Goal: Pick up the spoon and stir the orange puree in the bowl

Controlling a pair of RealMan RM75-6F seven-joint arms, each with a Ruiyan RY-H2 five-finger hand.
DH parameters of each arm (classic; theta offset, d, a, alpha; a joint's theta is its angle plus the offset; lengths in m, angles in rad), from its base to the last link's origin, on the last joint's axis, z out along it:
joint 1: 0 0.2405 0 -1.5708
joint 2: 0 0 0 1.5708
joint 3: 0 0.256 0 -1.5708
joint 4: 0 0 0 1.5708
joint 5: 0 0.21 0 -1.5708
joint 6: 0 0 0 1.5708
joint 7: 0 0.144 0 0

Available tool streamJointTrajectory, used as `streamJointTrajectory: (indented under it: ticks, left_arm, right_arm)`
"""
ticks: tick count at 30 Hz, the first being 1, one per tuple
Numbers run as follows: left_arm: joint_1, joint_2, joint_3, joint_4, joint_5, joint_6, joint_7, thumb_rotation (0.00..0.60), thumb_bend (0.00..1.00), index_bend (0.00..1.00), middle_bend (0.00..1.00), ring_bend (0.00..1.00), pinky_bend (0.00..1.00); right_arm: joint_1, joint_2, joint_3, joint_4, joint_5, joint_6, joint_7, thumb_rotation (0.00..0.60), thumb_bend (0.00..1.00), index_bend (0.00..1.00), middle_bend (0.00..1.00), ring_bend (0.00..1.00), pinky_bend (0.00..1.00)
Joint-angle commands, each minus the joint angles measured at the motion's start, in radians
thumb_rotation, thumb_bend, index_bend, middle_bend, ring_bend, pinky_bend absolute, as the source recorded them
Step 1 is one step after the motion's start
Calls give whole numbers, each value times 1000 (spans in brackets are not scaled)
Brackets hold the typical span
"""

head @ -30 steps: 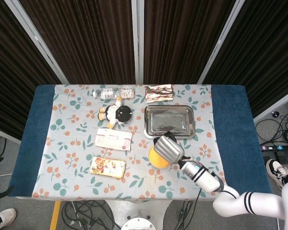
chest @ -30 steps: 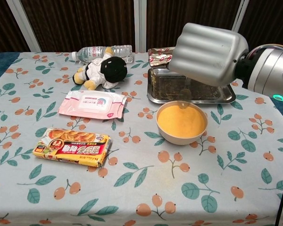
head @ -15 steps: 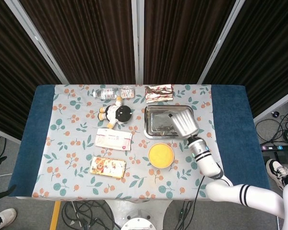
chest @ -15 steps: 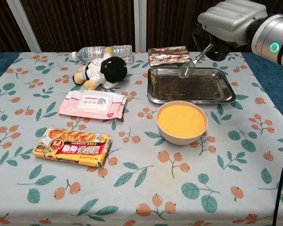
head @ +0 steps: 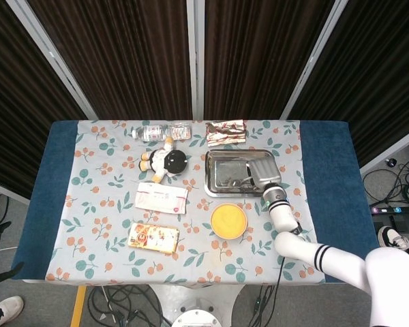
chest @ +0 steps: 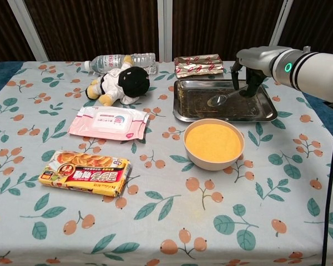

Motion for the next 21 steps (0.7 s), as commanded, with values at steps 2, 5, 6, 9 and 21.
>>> streamJointTrajectory:
  ticks: [2, 5, 6, 9, 21]
  left_arm:
    - [0, 1, 0, -1, -3, -1, 1, 600, 60, 229, 122, 103, 134]
    - [-3, 1, 0, -2, -2, -5, 3, 600, 60, 228, 122, 103, 134]
    - [-4, 2, 1, -3, -1, -6, 4, 600, 60, 228, 122, 103, 134]
    - [-5, 3, 0, -4, -2, -6, 4, 600, 60, 228, 122, 103, 134]
    - [-27, -5, -11, 8, -5, -27, 1, 600, 60, 229, 122, 103, 134]
  right_arm:
    - [35, -44, -16, 72, 68, -26, 12, 600, 145, 334, 1000, 1000, 1000]
    - [37, -41, -23, 84, 79, -26, 26, 600, 52, 282, 1000, 1000, 1000]
    - [33, -34, -23, 79, 75, -24, 39, 600, 39, 276, 1000, 1000, 1000]
    - [5, 17, -25, 16, 28, 2, 87, 600, 36, 272, 1000, 1000, 1000]
    - [-370, 463, -161, -505, -469, 261, 506, 600, 184, 346, 685, 605, 700]
